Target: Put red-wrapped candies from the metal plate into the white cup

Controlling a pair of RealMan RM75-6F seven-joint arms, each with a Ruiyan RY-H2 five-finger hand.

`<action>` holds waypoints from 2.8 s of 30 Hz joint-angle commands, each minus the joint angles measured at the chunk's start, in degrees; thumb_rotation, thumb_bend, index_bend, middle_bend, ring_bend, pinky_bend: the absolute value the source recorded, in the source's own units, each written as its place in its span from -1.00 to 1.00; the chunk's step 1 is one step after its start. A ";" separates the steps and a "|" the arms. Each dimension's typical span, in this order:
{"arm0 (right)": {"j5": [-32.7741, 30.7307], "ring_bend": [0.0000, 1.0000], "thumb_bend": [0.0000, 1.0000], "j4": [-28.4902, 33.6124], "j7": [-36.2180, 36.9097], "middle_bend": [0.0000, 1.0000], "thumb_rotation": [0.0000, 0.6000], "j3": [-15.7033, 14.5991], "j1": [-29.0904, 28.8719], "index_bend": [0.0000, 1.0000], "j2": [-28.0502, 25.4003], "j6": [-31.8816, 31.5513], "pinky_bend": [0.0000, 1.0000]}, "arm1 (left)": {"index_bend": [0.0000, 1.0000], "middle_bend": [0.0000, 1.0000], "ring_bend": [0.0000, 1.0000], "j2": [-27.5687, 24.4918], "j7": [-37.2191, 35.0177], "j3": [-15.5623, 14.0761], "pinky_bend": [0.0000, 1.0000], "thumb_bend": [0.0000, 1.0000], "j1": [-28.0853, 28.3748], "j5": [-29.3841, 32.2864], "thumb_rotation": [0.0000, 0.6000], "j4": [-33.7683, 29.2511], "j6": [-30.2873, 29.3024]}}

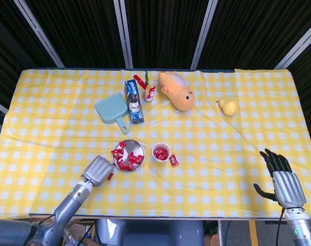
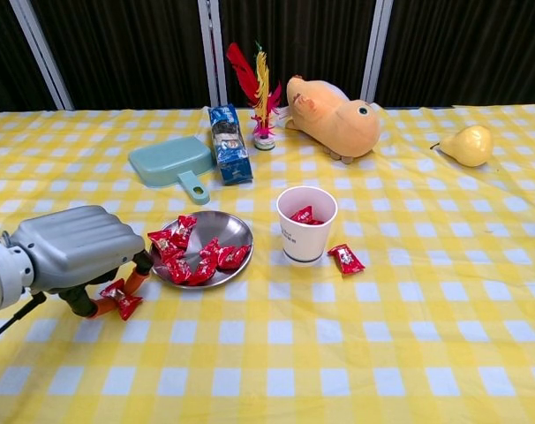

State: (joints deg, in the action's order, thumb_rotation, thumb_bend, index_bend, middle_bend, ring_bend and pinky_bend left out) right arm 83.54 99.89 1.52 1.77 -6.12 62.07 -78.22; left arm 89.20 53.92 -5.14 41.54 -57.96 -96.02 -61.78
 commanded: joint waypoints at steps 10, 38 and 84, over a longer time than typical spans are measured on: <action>0.00 -1.00 -0.32 0.14 -0.03 -1.00 1.00 0.01 -0.06 -1.00 -0.01 0.12 -1.00 | 0.10 0.98 0.99 -3.86 -2.32 3.74 1.00 -0.16 0.63 -3.01 1.00 -5.62 -2.41; -0.44 -1.00 -0.32 0.36 2.38 -1.00 1.00 -0.06 -0.22 -1.00 -0.67 1.05 -1.00 | 0.06 0.98 0.99 12.81 11.34 23.02 1.00 -0.18 22.69 18.86 1.00 -0.06 -2.43; -1.02 -1.00 -0.32 0.75 1.55 -1.00 1.00 -0.10 -0.03 -1.00 -0.71 1.00 -1.00 | -0.65 0.91 0.97 7.01 8.48 20.37 1.00 -0.73 25.65 30.95 1.00 -2.97 -2.59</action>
State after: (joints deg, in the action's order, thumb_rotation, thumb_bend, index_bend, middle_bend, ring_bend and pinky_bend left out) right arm 82.60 100.61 3.02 1.67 -6.17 61.40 -77.24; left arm 95.97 62.09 14.76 66.32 -28.28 -99.74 -65.14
